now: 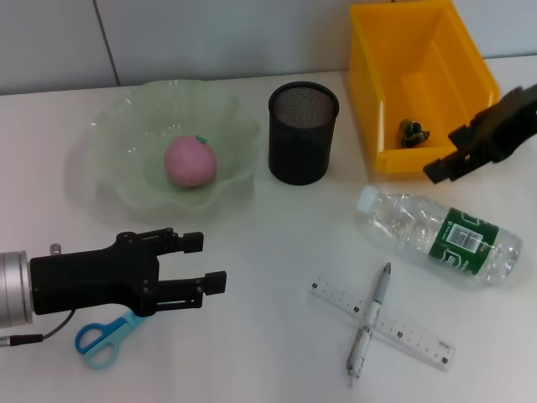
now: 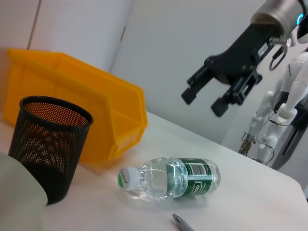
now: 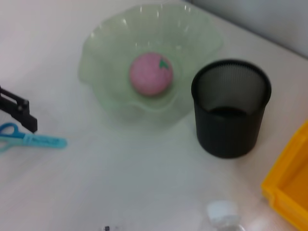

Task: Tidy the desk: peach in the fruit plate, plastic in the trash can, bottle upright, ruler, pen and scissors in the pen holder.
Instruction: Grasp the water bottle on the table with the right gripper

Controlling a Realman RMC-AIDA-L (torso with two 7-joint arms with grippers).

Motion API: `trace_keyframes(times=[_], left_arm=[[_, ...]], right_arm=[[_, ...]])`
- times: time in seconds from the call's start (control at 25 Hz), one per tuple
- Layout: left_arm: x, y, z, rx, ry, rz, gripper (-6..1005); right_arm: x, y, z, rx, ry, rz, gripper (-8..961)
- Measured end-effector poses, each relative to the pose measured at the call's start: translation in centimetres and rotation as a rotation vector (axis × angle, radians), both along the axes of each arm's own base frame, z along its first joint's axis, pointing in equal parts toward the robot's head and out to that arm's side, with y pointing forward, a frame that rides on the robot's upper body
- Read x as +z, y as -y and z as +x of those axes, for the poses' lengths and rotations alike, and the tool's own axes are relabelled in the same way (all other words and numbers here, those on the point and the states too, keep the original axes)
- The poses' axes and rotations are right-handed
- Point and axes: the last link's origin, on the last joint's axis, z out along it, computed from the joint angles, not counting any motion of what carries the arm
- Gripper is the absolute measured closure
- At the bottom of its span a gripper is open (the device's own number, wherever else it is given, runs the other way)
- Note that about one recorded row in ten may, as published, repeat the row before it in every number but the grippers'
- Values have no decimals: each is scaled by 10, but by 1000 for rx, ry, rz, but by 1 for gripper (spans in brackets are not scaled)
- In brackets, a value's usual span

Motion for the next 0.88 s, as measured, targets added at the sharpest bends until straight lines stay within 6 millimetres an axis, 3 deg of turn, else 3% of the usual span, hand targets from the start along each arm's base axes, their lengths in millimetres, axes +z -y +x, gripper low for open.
trace_keyframes(times=[0.28,0.88], left_arm=[[1,-1,1,-2,4,5,202],[2,-4,4,-9,6,10,202]], right_arm=[[-10,-5,22,-49,51,5,171],[-33,-6,30,-21,211,-64,167]])
